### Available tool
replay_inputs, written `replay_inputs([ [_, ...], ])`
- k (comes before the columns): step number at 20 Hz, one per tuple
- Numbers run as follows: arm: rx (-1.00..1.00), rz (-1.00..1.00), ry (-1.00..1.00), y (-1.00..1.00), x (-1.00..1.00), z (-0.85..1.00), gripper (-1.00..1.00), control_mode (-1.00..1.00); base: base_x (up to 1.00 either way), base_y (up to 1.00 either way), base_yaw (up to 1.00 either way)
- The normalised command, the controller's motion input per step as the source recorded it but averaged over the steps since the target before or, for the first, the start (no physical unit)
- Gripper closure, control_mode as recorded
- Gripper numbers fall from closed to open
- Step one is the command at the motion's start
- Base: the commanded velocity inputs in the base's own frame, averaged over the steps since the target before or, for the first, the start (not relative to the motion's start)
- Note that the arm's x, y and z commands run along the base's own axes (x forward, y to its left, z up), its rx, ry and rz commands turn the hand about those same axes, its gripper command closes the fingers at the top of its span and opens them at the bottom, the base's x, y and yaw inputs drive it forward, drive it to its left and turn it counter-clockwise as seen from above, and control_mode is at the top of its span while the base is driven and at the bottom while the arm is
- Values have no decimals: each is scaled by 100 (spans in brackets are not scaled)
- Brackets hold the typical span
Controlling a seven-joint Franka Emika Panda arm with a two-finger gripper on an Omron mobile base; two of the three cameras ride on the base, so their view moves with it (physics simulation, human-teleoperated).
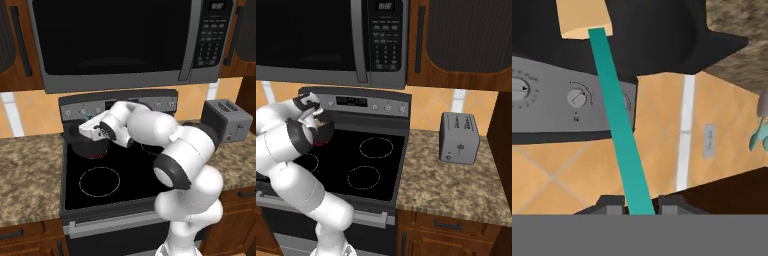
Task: Put the potato and cucumber in the pot. Retrieve the spatula and lightly stir the vegetables in the pot.
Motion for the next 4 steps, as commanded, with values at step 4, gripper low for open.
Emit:
replay_inputs([
  [4,15,0,0,28,-23,31,100,-100,0,0,0],
])
